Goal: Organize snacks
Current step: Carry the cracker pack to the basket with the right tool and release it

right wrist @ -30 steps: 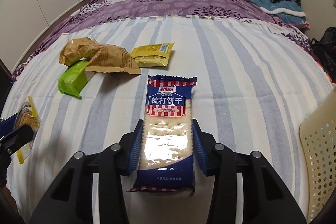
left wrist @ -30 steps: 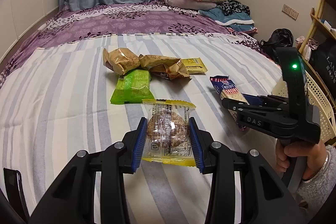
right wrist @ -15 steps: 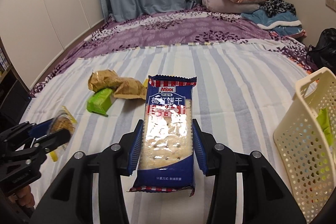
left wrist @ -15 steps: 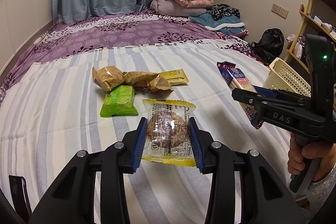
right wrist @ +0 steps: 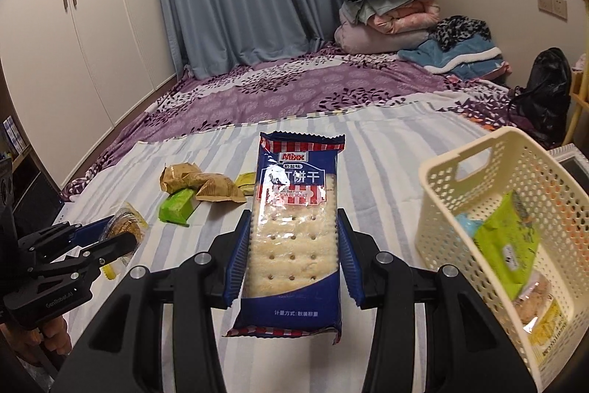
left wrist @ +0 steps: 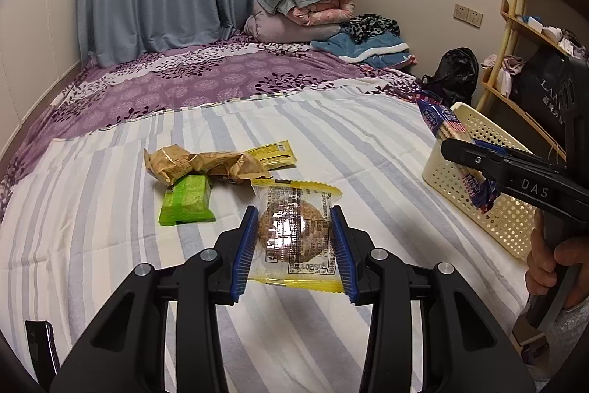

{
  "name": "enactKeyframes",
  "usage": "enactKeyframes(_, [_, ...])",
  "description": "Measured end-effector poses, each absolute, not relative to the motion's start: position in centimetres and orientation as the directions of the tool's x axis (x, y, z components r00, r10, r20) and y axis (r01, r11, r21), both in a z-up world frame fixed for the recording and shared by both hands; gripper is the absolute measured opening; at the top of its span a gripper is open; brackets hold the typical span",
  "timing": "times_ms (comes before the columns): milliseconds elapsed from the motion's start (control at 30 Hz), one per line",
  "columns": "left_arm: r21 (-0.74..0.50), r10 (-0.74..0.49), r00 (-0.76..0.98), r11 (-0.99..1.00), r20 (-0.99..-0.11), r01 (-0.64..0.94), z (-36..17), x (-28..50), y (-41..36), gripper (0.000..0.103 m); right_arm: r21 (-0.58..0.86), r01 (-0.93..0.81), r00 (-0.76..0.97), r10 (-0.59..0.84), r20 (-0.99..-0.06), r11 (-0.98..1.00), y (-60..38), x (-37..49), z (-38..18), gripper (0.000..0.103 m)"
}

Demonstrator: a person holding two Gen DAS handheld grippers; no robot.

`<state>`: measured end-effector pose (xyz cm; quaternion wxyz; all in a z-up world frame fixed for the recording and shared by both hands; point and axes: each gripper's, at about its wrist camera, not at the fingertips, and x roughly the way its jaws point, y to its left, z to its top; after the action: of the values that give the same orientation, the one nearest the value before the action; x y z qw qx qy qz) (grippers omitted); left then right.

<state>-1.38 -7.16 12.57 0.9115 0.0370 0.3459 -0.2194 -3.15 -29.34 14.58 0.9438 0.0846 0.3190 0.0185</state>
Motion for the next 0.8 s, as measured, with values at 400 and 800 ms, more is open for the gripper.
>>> enactKeyframes(400, [-0.057,-0.408,0.675,0.876,-0.615,0.479,14.4,-3.5,-9.7,0.04,0.186,0.152,0.825,-0.021,-0.564,0.971,-35.6,-7.6,15.5,0.044])
enactKeyframes(800, [-0.099,-0.331,0.643,0.924,-0.69,0.369,10.6,-1.9,-6.4,0.066,0.171,0.339,0.801,-0.189,-0.568,0.925,-41.6,-11.0,14.8,0.044])
